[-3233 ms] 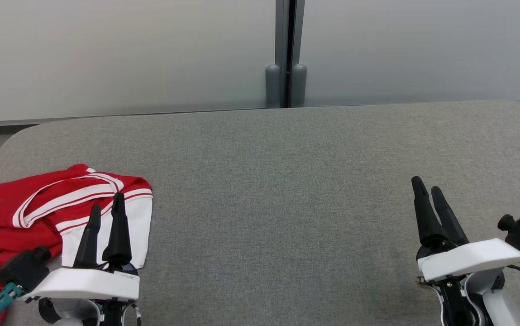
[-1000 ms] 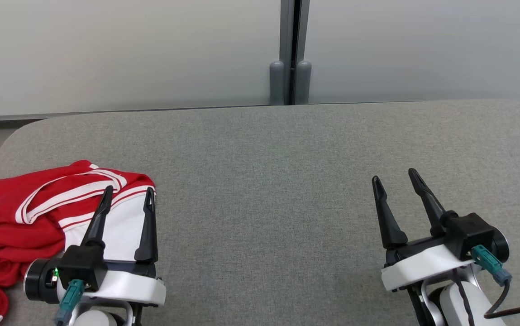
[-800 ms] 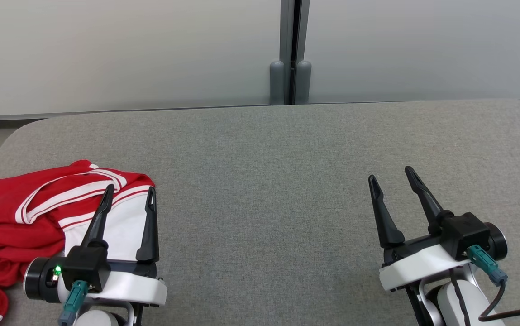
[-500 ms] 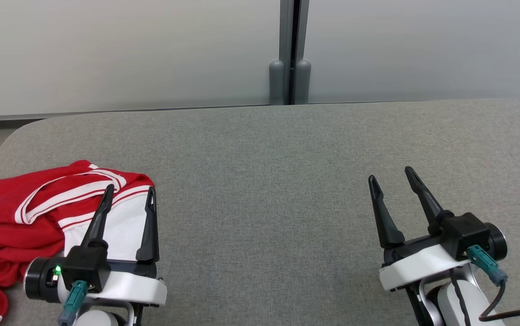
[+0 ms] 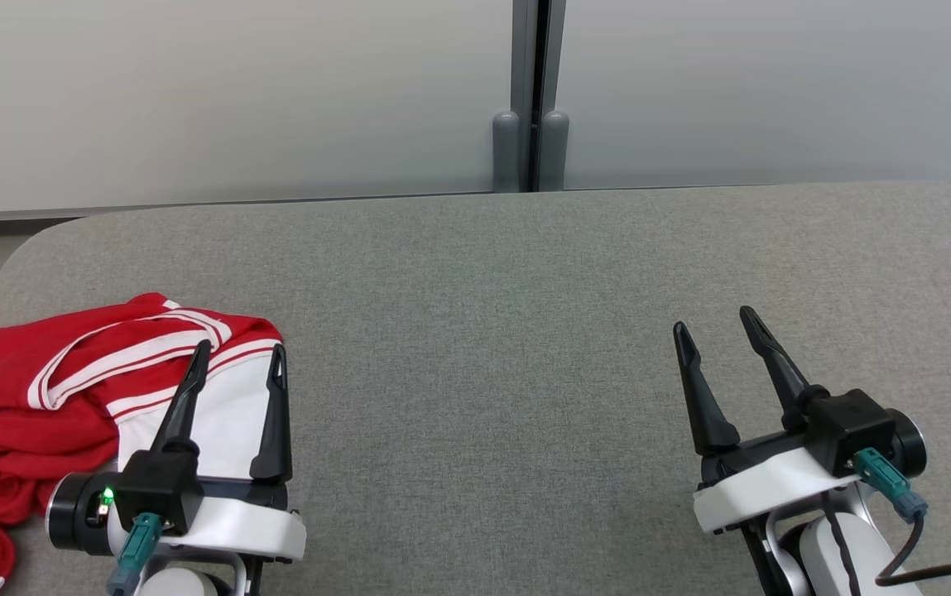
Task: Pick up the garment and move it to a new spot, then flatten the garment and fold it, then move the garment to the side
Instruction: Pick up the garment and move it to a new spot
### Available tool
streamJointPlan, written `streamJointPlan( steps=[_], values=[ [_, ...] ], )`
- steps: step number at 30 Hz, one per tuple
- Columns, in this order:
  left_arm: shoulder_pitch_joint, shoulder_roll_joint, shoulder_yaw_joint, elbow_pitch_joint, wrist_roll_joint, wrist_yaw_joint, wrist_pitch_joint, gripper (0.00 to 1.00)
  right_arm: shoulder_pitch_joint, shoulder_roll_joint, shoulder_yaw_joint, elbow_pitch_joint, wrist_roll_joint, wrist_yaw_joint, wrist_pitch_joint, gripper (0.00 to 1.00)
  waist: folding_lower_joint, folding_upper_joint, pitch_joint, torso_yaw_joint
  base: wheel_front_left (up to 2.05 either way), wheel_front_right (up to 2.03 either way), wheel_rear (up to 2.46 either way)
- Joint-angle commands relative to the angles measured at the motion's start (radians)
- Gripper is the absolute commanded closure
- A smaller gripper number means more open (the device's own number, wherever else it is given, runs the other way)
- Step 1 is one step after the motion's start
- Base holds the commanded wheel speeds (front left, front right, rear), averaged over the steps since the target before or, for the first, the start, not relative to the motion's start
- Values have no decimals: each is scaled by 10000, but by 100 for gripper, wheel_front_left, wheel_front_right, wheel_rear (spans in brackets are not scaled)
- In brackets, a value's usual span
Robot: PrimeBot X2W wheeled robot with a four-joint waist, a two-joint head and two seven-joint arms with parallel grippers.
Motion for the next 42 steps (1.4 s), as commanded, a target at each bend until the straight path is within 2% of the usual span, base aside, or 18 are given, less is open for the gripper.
streamJointPlan(
  steps=[1,14,24,42],
  values=[
    [-90,40,4,35,-54,18,-23,0,-15,-67,-7,7,62,20,-55,0,0,-1,-1,5,0,0,0],
    [-131,40,24,433,-503,-61,-23,0,57,-67,-9,-7,170,20,-55,0,0,-1,45,136,0,0,0],
    [-183,39,167,697,-870,25,-23,0,124,-59,153,70,356,20,-53,0,0,-1,59,810,0,0,0],
    [406,37,506,961,-1424,340,-23,0,358,-62,914,159,1278,21,-53,0,0,-1,-258,3491,0,0,0]
  ],
)
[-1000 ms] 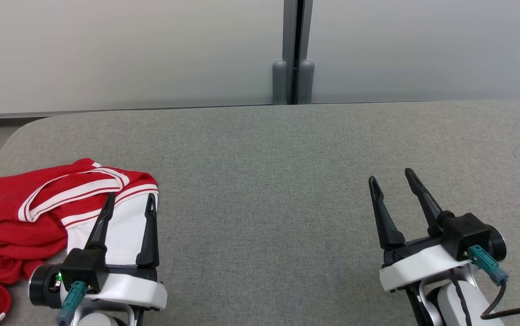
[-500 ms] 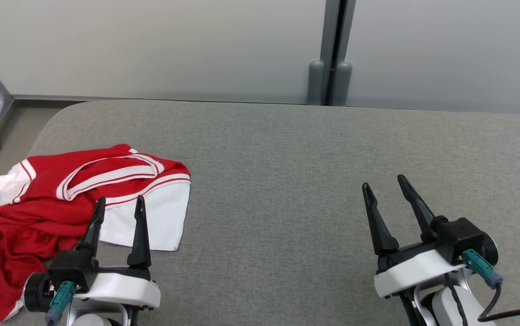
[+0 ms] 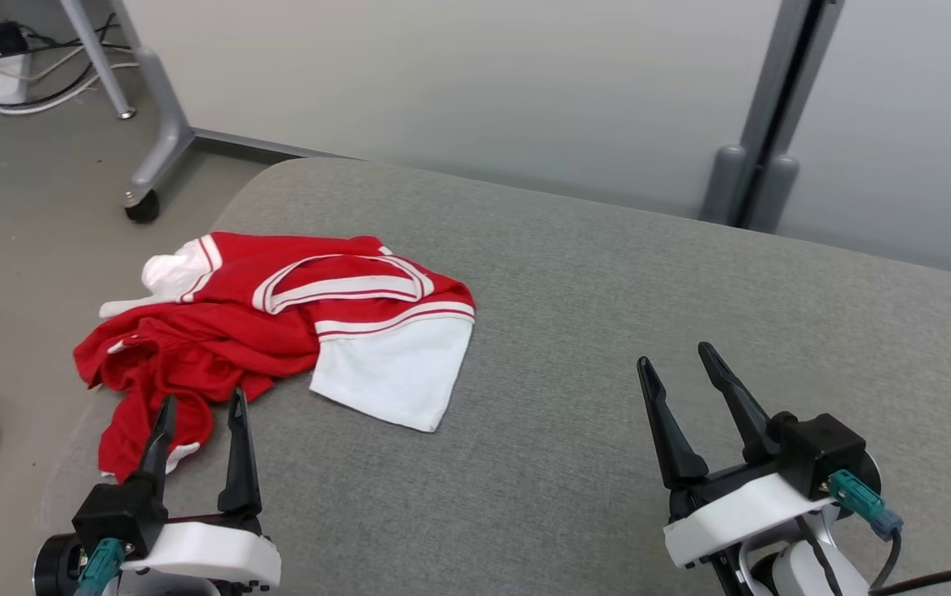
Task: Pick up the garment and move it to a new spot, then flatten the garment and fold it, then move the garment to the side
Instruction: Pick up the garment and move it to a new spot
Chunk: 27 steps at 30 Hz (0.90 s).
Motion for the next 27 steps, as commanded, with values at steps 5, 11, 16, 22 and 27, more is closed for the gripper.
streamJointPlan(
  steps=[5,11,16,22,27],
  values=[
    [194,39,127,20,34,9,-21,0,109,-61,92,39,168,22,-51,0,0,0,-87,904,0,0,0],
    [253,39,191,-27,81,-91,-21,0,94,-61,162,14,285,21,-51,0,0,0,-92,1038,0,0,0],
    [44,123,266,108,-58,-184,-4,0,-43,-61,177,-112,344,22,-51,0,0,0,-21,908,0,0,0],
    [-909,573,295,374,-421,-541,1146,0,-262,-104,-118,-408,38,21,-51,0,0,0,276,607,0,0,0],
    [-1793,960,409,691,-740,-771,2126,0,-501,-248,-77,-548,12,23,-51,0,0,0,572,261,0,0,0]
  ],
)
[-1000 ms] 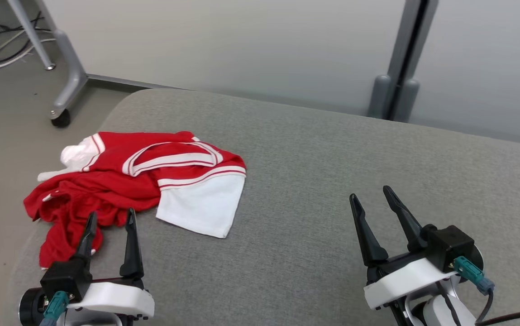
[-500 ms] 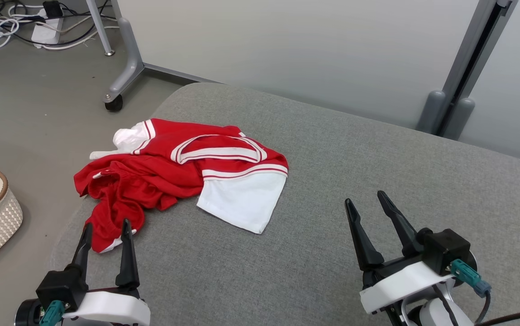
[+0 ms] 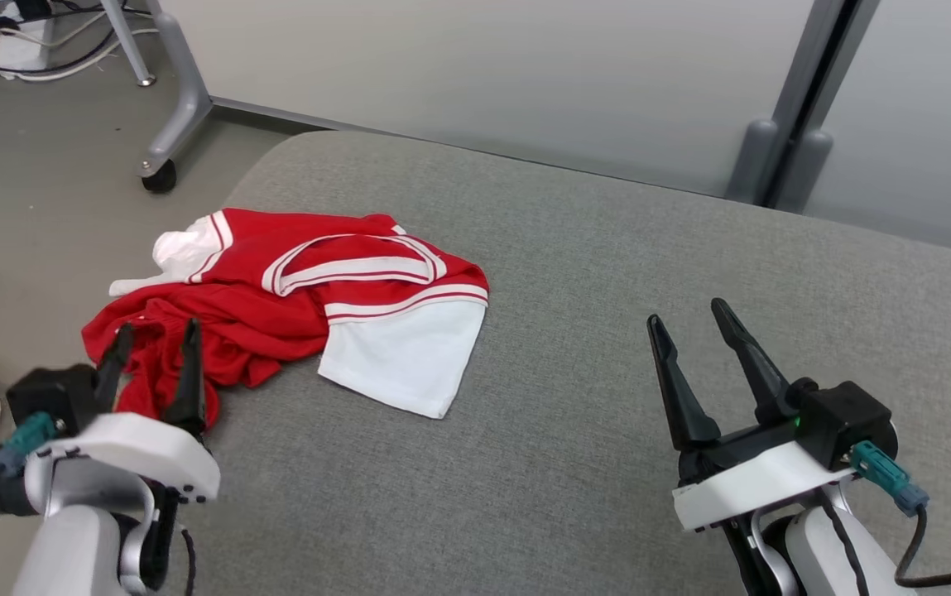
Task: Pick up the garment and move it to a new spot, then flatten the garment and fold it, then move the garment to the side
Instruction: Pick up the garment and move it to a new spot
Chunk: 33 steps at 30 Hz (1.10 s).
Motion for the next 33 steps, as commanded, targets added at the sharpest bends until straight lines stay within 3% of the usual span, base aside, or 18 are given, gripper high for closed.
streamJointPlan(
  steps=[1,15,24,33],
  values=[
    [-368,135,74,103,-105,-66,179,0,-137,-103,6,-69,-71,23,-51,0,0,0,273,-285,0,0,0],
    [-3839,1211,-35,3079,-1127,-684,2346,0,-1003,-503,81,-308,-182,21,-52,0,0,0,2078,-1886,0,0,0],
    [-5510,1501,170,6086,-1435,-634,2186,0,-1403,-628,103,-456,-256,21,-52,0,0,0,2985,-2667,0,0,0],
    [-6063,1645,-45,8570,-1399,-671,2329,0,-1529,-663,-5,-645,-293,23,-52,0,0,0,3529,-3020,0,0,0]
  ],
)
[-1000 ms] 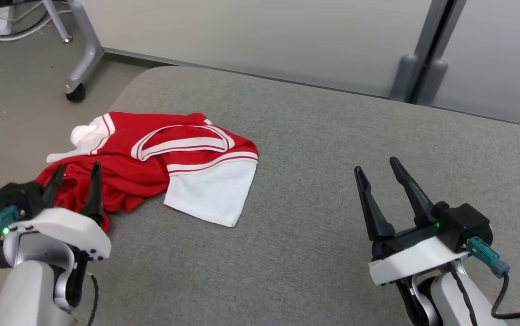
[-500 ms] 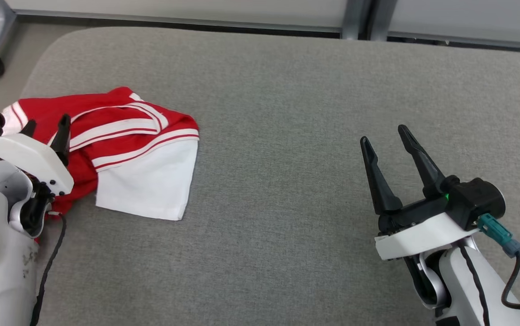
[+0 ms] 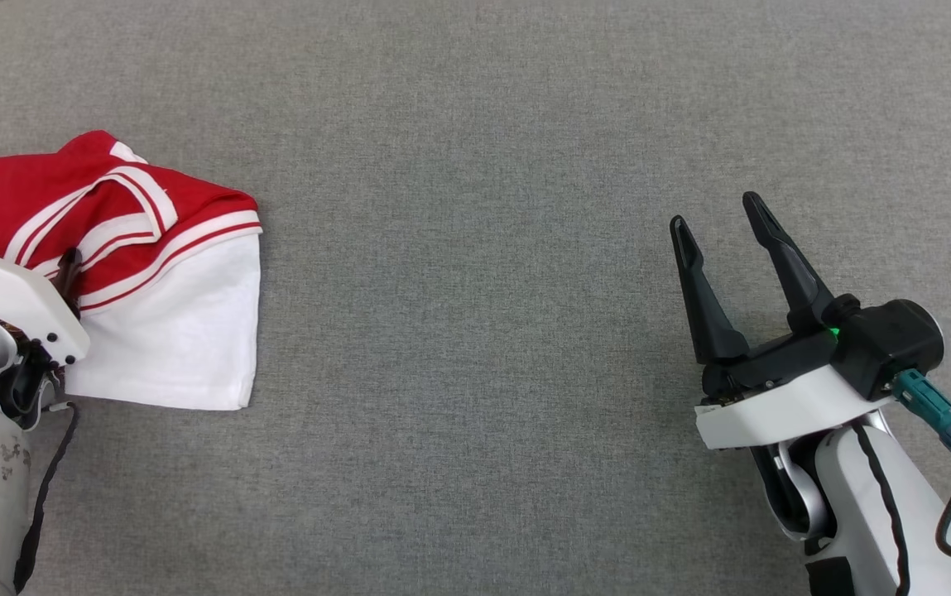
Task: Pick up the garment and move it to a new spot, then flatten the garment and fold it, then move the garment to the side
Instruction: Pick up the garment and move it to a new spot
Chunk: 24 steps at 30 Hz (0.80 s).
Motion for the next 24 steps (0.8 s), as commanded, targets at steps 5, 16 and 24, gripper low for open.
streamJointPlan(
  steps=[5,16,24],
  values=[
    [-47,-146,-223,633,1,-100,-469,71,73,19,-74,-62,-60,21,-52,0,0,0,65,-43,0,0,0],
    [-268,49,-833,540,337,-193,-2030,100,201,191,-6,162,49,21,-52,0,0,0,-646,72,0,0,0],
    [-521,338,-1627,-275,502,-200,-2460,100,459,415,-27,274,222,21,-52,0,0,0,-1705,-85,0,0,0]
  ],
)
